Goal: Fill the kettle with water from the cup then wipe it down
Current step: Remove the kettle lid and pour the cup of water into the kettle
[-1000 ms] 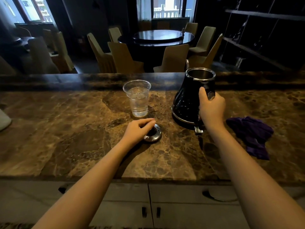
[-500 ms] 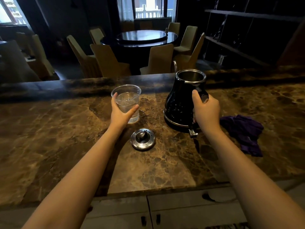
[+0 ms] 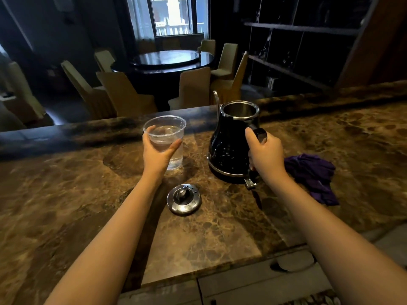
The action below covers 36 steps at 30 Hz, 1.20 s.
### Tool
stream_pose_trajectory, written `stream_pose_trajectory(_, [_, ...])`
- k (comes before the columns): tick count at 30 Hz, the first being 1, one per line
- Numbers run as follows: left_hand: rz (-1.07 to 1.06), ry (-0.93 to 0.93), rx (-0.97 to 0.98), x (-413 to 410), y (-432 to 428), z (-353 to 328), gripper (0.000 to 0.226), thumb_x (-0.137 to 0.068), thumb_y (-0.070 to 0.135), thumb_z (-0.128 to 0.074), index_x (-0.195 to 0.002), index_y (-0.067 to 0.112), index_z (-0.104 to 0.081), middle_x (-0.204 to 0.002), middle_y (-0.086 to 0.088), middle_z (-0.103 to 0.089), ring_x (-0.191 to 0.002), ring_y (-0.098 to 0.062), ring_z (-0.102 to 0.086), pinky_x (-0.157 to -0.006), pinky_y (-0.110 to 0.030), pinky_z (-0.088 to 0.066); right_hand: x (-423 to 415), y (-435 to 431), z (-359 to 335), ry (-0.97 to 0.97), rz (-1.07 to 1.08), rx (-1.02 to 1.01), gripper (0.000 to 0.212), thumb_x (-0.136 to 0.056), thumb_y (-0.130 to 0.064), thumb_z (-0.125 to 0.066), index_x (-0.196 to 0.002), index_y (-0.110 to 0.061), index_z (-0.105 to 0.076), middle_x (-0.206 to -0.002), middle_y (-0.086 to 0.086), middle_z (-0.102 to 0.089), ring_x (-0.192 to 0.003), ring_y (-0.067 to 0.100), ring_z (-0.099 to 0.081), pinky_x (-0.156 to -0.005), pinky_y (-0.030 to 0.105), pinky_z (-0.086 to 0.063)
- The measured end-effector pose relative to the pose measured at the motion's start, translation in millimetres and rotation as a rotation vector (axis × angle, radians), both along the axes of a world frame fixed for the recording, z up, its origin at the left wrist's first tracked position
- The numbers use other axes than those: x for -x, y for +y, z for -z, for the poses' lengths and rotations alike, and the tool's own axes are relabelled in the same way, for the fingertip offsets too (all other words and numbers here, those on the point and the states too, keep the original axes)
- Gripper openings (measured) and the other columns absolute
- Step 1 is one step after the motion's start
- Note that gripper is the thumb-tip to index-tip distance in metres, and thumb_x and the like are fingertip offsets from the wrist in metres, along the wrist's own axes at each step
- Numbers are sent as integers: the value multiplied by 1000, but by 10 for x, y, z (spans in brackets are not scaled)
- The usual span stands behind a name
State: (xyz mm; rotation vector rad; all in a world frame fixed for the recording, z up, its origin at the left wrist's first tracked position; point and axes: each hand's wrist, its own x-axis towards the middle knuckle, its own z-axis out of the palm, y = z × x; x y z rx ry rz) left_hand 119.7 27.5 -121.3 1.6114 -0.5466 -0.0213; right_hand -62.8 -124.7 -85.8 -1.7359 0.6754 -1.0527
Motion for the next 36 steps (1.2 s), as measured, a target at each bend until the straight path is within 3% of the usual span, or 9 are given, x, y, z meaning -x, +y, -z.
stream_pose_trajectory(5, [123, -110, -43, 72, -171, -389, 78, -71, 30, -75, -134, 21, -30, -138, -6, -45, -116, -14, -47, -90, -21, -43, 25, 11, -28, 15, 17, 35, 38, -89, -31, -53, -54, -21, -44, -52, -3, -48, -51, 14, -47, -50, 26, -37])
stream_pose_trajectory(7, [149, -147, -76, 99, -255, -546, 76, -72, 30, -74, -135, 20, -32, -137, -6, -46, -115, -13, -47, -91, -23, -42, 35, 12, -26, 35, 23, 45, 36, -89, -32, -53, -56, -21, -46, -54, -4, -50, -53, 11, -48, -50, 22, -37])
stream_pose_trajectory(11, [193, -240, -147, 100, -399, -784, 75, -72, 31, -75, -134, 19, -34, -138, -7, -47, -121, -20, -47, -97, -29, -41, 44, -5, -25, 39, 12, 27, 33, -89, -33, -54, -58, -20, -50, -56, -1, -54, -56, 17, -52, -55, 29, -40])
stream_pose_trajectory(15, [195, -298, -210, 100, -495, -937, 76, -71, 30, -75, -134, 18, -35, -138, -6, -47, -122, -21, -47, -94, -27, -39, 46, -10, -27, 34, 1, 6, 32, -88, -32, -54, -58, -21, -50, -58, -3, -54, -56, 13, -52, -53, 26, -38])
stream_pose_trajectory(20, [197, -347, -289, 76, -541, -1063, 77, -69, 35, -76, -133, 20, -35, -137, -7, -49, -118, -21, -49, -92, -29, -40, 55, -9, -40, 9, -16, -20, 35, -89, -28, -55, -56, -21, -47, -55, -5, -50, -52, 7, -46, -42, 9, -33])
stream_pose_trajectory(23, [217, -378, -313, 86, -554, -1138, 75, -69, 35, -76, -131, 21, -37, -135, -6, -50, -111, -16, -48, -90, -27, -39, 64, -3, -56, 6, -31, -23, 35, -89, -28, -55, -56, -24, -47, -55, -8, -50, -52, 5, -47, -43, 11, -34])
stream_pose_trajectory(27, [245, -415, -369, 94, -590, -1205, 77, -68, 35, -77, -132, 22, -37, -135, -8, -51, -117, -24, -51, -90, -27, -39, 56, -6, -53, 25, -30, -34, 32, -89, -30, -55, -58, -22, -49, -58, -5, -53, -57, 9, -50, -51, 23, -36])
stream_pose_trajectory(31, [266, -448, -395, 138, -632, -1262, 77, -67, 34, -77, -132, 21, -38, -133, -6, -53, -114, -21, -53, -90, -27, -40, 58, -7, -63, 33, -21, -18, 33, -89, -29, -55, -57, -22, -48, -57, -6, -52, -55, 7, -49, -46, 14, -35])
stream_pose_trajectory(36, [267, -513, -433, 174, -644, -1339, 78, -67, 33, -78, -132, 20, -38, -134, -7, -54, -113, -20, -54, -90, -26, -39, 69, -6, -68, 39, -27, -24, 32, -89, -30, -54, -58, -24, -48, -58, -7, -52, -56, 6, -49, -48, 18, -35])
